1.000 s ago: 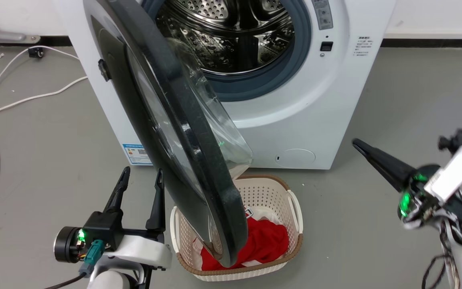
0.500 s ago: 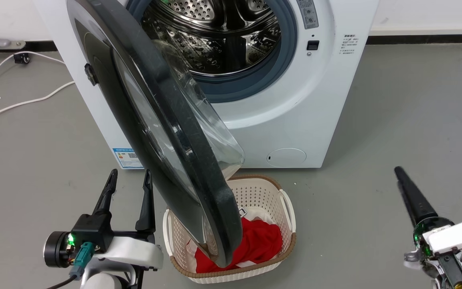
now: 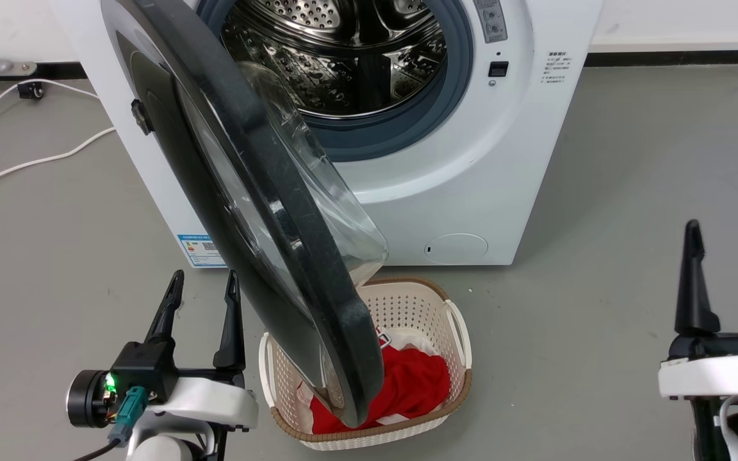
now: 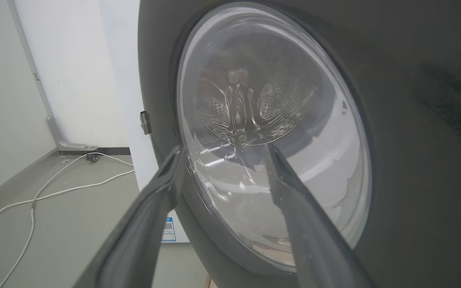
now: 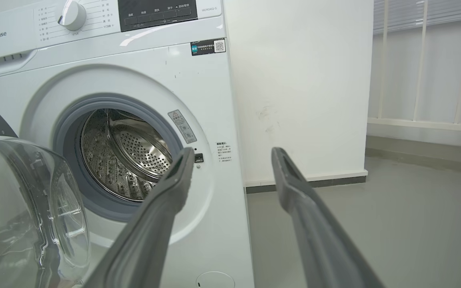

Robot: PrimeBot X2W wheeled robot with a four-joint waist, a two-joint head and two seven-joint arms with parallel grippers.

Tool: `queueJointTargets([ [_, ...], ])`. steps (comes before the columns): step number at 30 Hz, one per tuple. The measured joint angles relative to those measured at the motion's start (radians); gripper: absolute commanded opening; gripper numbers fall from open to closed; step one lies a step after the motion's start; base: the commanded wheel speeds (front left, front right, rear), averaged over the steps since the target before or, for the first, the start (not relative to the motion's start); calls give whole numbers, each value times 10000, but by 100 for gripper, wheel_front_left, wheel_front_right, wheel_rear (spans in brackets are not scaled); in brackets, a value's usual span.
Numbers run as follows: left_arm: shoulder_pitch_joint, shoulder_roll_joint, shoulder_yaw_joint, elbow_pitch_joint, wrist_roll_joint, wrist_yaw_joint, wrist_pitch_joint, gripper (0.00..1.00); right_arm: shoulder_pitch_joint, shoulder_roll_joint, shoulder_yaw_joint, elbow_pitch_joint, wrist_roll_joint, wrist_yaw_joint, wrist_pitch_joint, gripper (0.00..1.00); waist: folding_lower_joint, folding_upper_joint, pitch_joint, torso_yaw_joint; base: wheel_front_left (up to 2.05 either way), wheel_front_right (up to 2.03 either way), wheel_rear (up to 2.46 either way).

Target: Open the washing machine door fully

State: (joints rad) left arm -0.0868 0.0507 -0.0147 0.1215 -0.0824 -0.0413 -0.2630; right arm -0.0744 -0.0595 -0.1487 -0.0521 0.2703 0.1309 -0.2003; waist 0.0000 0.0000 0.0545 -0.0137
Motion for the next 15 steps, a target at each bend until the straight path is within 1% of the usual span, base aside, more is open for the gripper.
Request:
queueJointTargets([
  [2, -2, 0, 0, 0, 4, -19, 0, 100, 82, 8, 125, -368, -1129, 0, -54, 100, 0, 0, -13, 14, 0, 0, 0],
  [4, -3, 0, -2, 0, 25, -25, 0, 100, 334, 27, 265, -665, -1969, 0, -58, 100, 0, 0, -27, 36, 0, 0, 0],
  [7, -5, 0, -2, 8, 65, -42, 0, 100, 778, 56, 485, -884, -2685, 2, -12, 100, 0, 0, -47, 60, 0, 0, 0],
  [9, -6, 0, 0, 12, 79, -73, 0, 100, 1060, 73, 568, -867, -2652, 2, 33, 100, 0, 0, -58, 71, 0, 0, 0],
  [15, -8, 0, 8, 15, 105, -86, 0, 100, 1414, 75, 665, -334, -1941, 2, -65, 100, 0, 0, -63, 45, 0, 0, 0],
])
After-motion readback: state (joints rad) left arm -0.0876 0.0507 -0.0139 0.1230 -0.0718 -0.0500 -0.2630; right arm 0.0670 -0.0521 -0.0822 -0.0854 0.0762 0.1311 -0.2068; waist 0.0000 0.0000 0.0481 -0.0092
